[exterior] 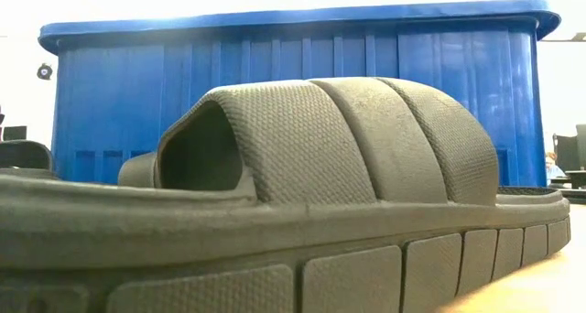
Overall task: Pick and place slides into bin
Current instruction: Put the pink slide into the blue bin
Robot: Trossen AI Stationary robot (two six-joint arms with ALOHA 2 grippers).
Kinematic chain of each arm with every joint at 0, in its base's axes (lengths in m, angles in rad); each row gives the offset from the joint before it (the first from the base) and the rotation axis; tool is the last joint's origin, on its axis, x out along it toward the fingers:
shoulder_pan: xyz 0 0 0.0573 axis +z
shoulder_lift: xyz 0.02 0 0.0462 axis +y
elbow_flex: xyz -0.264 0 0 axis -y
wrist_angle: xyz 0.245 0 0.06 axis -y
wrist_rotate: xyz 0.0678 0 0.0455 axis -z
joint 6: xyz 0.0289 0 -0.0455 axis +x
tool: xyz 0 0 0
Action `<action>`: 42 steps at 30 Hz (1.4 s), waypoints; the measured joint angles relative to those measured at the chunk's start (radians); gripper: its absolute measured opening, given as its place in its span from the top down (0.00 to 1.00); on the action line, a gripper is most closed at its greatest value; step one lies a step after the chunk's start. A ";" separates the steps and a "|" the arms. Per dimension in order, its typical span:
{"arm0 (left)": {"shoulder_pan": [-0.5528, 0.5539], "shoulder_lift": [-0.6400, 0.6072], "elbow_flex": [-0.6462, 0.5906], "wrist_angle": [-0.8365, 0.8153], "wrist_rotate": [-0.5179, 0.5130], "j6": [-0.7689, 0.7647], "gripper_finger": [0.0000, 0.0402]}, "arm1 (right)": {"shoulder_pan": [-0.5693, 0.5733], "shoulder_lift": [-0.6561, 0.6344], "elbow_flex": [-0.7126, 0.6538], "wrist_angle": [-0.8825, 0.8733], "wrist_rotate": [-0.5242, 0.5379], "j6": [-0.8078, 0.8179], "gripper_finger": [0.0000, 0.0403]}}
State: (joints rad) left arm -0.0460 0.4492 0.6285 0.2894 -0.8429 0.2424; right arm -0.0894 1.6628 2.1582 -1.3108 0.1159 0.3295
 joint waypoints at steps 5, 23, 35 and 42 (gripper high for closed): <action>0.000 0.002 0.000 -0.001 0.000 -0.001 0.55 | 0.090 0.001 -0.016 -0.045 -0.070 0.010 0.49; 0.000 0.014 0.000 0.051 0.000 -0.105 0.55 | 0.328 -0.018 -0.044 -0.260 -0.072 0.251 0.49; 0.000 0.019 0.000 0.037 0.000 -0.105 0.55 | 0.586 -0.025 -0.076 -0.260 -0.058 0.502 0.49; 0.000 0.030 0.000 0.038 0.000 -0.106 0.55 | 0.772 -0.025 -0.151 -0.259 -0.026 0.725 0.49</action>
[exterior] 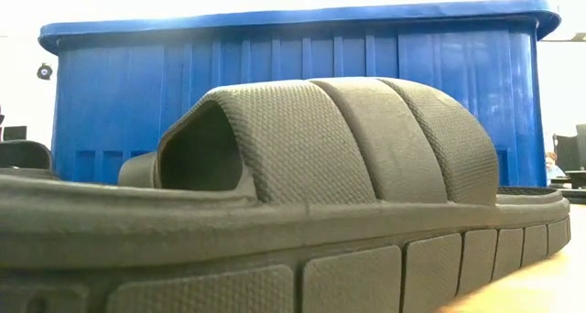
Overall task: Pick and place slides into bin
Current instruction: Put the pink slide into the blue bin
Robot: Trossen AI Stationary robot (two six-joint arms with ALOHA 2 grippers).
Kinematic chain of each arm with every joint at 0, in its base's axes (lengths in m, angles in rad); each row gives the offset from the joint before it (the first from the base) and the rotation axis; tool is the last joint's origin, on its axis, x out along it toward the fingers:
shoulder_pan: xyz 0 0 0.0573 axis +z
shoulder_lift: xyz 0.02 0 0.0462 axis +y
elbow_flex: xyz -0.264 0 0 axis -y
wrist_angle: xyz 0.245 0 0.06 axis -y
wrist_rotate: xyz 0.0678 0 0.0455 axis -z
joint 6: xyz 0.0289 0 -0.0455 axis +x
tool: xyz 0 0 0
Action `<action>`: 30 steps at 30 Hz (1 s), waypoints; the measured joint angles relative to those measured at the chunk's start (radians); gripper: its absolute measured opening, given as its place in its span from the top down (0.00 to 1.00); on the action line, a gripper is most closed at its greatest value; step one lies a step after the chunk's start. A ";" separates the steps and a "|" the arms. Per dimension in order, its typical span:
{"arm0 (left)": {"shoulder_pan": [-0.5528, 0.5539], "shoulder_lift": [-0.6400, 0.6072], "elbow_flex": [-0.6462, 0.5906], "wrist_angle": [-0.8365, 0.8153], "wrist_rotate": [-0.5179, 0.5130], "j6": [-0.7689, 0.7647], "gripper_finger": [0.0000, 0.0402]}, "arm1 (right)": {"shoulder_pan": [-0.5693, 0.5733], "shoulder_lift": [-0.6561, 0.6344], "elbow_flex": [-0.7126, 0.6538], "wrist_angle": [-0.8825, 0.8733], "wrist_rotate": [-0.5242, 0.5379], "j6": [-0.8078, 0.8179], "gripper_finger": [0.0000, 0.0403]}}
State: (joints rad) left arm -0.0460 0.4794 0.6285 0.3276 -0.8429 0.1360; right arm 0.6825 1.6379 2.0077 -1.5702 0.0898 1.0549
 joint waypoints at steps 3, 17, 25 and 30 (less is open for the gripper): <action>0.000 0.007 0.000 -0.003 0.000 0.000 0.55 | 0.074 0.000 -0.052 -0.001 0.000 0.110 0.49; 0.000 0.061 0.000 -0.006 0.000 0.000 0.55 | 0.255 0.000 -0.444 0.199 -0.087 0.357 0.49; 0.000 0.093 0.000 -0.009 0.000 0.001 0.55 | 0.260 0.000 -0.625 0.245 -0.180 0.379 0.49; -0.001 0.101 0.000 -0.008 0.000 0.002 0.55 | 0.260 0.000 -0.706 0.245 -0.193 0.381 0.49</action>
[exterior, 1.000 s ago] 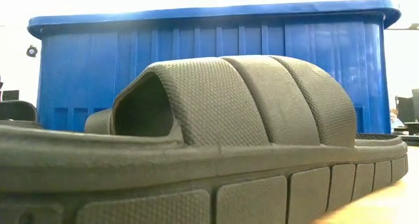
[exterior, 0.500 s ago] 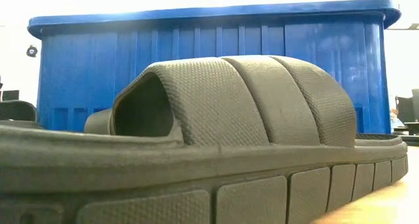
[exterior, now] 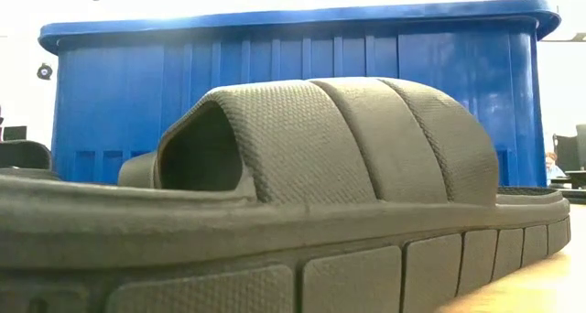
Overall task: Pick and place slides into bin
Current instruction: Put the pink slide into the blue bin
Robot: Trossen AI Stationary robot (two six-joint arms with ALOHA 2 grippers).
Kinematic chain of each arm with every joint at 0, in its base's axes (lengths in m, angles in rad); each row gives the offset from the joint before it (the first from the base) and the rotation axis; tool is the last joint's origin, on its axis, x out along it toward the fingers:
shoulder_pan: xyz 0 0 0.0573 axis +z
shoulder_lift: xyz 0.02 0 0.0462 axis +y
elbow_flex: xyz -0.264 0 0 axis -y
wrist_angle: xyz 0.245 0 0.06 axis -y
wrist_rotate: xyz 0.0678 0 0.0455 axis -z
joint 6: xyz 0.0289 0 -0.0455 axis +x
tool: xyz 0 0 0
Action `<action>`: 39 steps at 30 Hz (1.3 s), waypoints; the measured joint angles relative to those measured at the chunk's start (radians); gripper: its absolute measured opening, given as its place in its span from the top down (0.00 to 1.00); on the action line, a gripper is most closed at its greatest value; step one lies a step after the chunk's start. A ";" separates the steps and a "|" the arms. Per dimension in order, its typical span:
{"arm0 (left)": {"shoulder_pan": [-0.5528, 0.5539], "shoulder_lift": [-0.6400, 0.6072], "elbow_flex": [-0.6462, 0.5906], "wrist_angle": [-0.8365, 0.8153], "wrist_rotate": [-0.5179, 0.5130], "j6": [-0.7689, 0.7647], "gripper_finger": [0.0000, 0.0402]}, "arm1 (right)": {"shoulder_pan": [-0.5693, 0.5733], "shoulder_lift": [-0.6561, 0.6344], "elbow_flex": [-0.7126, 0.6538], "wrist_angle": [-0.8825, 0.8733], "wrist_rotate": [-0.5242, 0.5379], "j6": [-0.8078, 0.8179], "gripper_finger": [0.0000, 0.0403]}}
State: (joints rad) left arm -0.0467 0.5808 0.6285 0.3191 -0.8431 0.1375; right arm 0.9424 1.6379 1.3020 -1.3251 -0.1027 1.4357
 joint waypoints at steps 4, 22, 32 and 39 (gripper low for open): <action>0.000 0.000 0.000 -0.002 0.000 0.000 0.55 | 0.000 0.000 -0.059 0.001 -0.001 -0.022 0.49; 0.001 -0.003 0.000 -0.075 0.000 0.000 0.55 | 0.000 0.000 -0.330 0.187 -0.005 -0.027 0.49; 0.001 -0.009 0.000 -0.074 -0.002 0.000 0.55 | 0.000 -0.002 -0.396 0.200 -0.006 -0.006 0.49; 0.001 -0.013 0.000 -0.069 -0.003 -0.001 0.55 | 0.000 0.000 -0.394 0.180 -0.007 -0.035 0.67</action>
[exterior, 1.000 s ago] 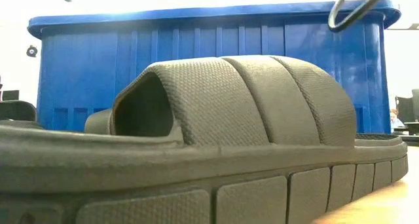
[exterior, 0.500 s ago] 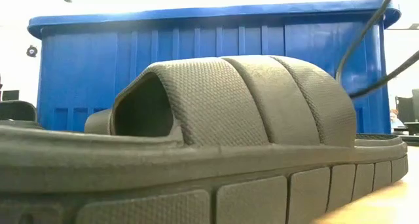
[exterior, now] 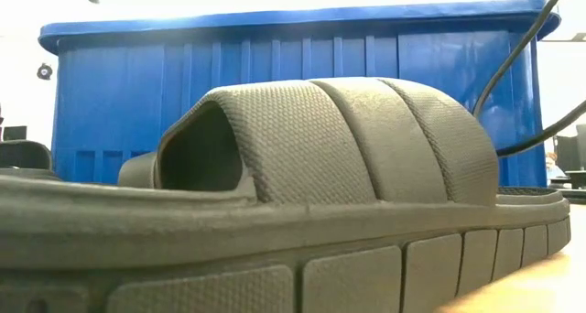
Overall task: Pick and place slides into bin
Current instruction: Put the pink slide into the blue bin
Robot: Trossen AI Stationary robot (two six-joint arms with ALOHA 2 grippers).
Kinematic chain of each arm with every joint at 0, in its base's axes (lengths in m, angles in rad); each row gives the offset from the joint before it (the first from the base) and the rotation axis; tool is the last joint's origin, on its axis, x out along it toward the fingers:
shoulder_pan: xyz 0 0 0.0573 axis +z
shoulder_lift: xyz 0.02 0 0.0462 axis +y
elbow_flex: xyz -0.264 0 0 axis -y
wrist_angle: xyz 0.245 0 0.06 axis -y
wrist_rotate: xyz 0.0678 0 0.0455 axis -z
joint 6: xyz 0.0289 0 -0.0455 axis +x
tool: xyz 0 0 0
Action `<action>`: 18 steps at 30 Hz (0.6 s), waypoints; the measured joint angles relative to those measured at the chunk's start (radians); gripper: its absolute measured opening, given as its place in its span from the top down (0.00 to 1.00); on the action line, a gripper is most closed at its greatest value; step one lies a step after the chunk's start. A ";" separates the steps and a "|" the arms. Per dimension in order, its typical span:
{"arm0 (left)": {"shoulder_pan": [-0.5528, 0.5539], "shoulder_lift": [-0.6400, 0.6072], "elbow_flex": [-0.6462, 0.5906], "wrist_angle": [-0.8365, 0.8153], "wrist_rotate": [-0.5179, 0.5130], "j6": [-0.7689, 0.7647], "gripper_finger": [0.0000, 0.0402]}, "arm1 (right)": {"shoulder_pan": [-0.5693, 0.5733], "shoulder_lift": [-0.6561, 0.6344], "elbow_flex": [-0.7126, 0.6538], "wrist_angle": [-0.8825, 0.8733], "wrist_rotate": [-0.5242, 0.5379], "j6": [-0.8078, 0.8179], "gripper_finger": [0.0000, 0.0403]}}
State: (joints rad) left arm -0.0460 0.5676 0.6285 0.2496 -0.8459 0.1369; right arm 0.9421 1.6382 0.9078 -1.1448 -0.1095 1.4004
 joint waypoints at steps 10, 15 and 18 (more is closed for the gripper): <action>0.000 -0.001 0.000 0.004 0.000 -0.001 0.55 | 0.000 -0.004 0.014 0.005 -0.028 -0.067 0.97; 0.000 0.001 0.000 0.004 -0.001 -0.003 0.55 | 0.000 -0.050 0.032 0.033 -0.029 -0.107 0.97; 0.000 -0.001 0.000 0.004 0.000 -0.003 0.55 | 0.000 -0.083 0.070 0.036 -0.025 -0.143 0.98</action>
State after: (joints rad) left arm -0.0463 0.5670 0.6285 0.2535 -0.8463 0.1337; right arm 0.9423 1.5556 0.9780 -1.1091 -0.1345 1.2571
